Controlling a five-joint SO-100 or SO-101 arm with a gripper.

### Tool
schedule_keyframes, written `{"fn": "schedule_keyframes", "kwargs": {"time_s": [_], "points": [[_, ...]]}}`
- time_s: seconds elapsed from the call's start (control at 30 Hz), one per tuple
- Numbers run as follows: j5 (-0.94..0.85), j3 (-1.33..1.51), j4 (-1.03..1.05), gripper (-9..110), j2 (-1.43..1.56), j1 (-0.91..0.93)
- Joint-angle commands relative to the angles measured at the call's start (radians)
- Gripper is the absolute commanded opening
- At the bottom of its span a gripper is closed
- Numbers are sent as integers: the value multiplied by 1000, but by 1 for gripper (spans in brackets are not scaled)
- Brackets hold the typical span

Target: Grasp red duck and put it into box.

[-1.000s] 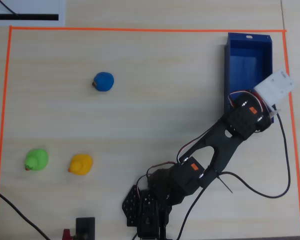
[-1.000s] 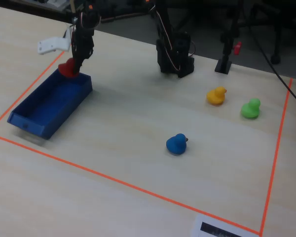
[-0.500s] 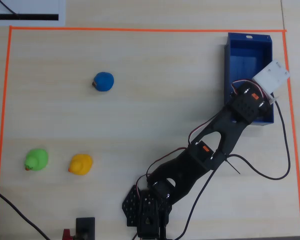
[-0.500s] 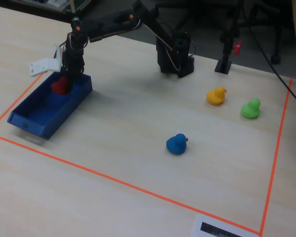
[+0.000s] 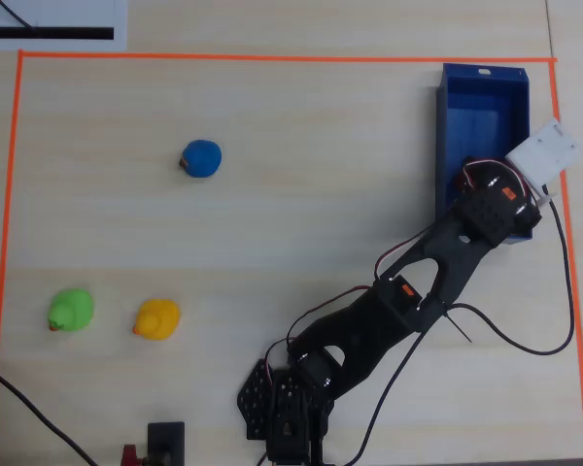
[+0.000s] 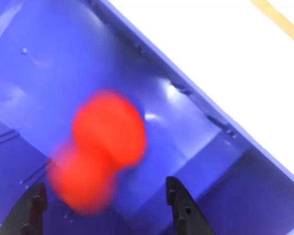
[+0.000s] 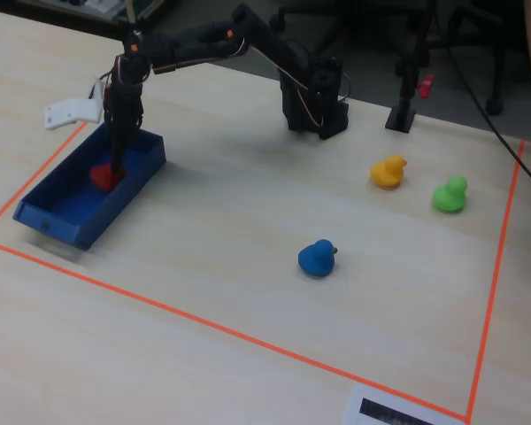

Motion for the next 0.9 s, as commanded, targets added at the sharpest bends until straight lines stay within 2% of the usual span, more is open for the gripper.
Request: {"fn": "schedule_keyframes", "kwargs": {"time_s": [0.0,0.1,0.23,0.33,0.4,0.47,0.6,0.73,0.87], "points": [[20,-63,23,30,84,12],[109,-63,51,23,173,5],[370,-63,6,6,336,-29],[471,0,61,0,503,-74],[417,153,140,0,661,-133],[242,434,199,0,853,-216],[-8,1100,124,0,1292,-365],[-196,1563,121,0,1680,-535],[-239,1835,161,0,1988,-701]]}}
